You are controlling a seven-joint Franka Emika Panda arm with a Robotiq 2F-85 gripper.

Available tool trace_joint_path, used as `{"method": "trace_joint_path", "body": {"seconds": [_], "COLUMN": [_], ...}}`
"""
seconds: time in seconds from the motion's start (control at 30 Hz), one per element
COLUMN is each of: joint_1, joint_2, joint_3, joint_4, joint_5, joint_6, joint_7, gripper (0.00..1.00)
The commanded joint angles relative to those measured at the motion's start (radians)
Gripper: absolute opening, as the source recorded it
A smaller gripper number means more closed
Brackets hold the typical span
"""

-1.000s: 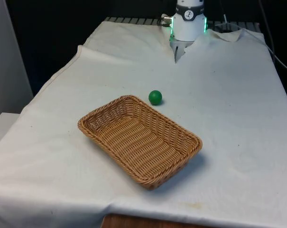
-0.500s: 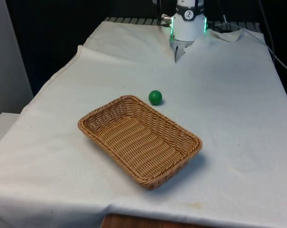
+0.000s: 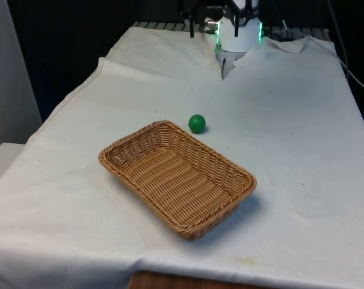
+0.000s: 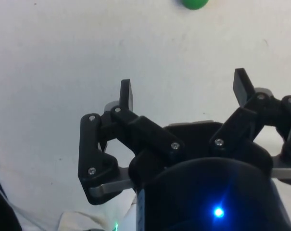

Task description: Pick up the ball and place it into the basket.

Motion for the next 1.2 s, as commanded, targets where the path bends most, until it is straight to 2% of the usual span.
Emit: {"method": "trace_joint_path", "body": {"seconds": [0.0,0.17,0.3,0.33,0.4,0.57,0.6,0.63,0.7,0.9,0.93,0.97,1.17], "joint_1": [-0.001,-0.004,-0.005,-0.002,-0.004,-0.004,-0.002,-0.003,-0.003,-0.006,-0.002,-0.006,-0.01], "joint_2": [0.007,0.059,0.089,0.093,0.113,0.153,0.15,0.162,0.188,0.245,0.238,0.245,0.308], "joint_3": [-0.006,-0.035,-0.049,-0.05,-0.054,-0.053,-0.057,-0.052,-0.05,-0.041,-0.051,-0.041,-0.028], "joint_4": [-0.002,-0.015,-0.025,-0.019,-0.032,-0.042,-0.035,-0.044,-0.047,-0.051,-0.047,-0.051,-0.049], "joint_5": [0.0,0.039,0.058,0.048,0.072,0.098,0.078,0.104,0.122,0.16,0.134,0.16,0.205], "joint_6": [0.008,0.076,0.115,0.104,0.144,0.193,0.174,0.202,0.228,0.277,0.258,0.277,0.326], "joint_7": [-0.004,-0.048,-0.062,-0.054,-0.069,-0.078,-0.065,-0.08,-0.087,-0.097,-0.081,-0.097,-0.109], "gripper": [1.0,1.0,1.0,1.0,1.0,1.0,1.0,1.0,1.0,1.0,1.0,1.0,1.0]}}
